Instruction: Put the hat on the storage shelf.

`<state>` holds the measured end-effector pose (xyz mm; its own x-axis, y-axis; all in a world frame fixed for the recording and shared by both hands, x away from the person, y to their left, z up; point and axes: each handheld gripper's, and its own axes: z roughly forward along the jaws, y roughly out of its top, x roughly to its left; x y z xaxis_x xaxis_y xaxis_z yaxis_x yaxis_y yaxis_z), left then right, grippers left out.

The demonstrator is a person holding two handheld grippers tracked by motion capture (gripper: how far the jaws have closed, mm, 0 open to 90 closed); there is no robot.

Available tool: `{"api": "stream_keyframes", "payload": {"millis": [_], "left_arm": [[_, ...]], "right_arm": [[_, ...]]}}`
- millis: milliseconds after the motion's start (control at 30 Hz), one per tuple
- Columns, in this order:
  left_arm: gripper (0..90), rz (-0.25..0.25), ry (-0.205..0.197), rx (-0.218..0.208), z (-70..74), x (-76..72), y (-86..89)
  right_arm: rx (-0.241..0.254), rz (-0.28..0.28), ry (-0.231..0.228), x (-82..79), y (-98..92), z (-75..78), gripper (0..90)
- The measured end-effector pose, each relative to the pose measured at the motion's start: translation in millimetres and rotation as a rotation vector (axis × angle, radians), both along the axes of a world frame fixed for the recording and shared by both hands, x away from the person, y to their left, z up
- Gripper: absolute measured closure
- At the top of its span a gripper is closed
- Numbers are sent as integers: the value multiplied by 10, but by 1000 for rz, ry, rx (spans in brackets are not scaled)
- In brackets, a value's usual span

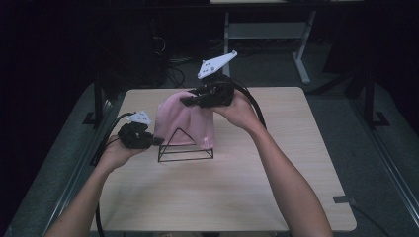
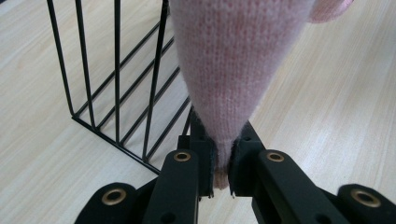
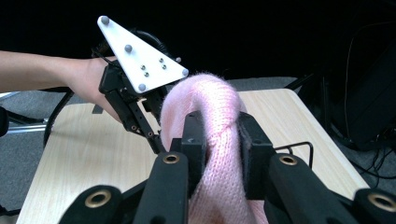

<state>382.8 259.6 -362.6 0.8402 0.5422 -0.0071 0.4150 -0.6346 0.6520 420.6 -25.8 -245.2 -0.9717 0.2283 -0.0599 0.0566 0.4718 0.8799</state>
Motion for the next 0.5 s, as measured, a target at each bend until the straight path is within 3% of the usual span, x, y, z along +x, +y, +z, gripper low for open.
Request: {"api": "stream_keyframes", "payload": {"millis": [33,167,500], "left_arm": [[820,11,18,-16,-29,-3,-1],[820,20,23,-23,-60,-1,12],[822,29,38,-10,-145,2,34]], "right_arm": [[-4,-1,4,1,0,-6,751],[-12,2,7,4,10,-33,750],[-29,5,36,-15,21,-125,752]]}}
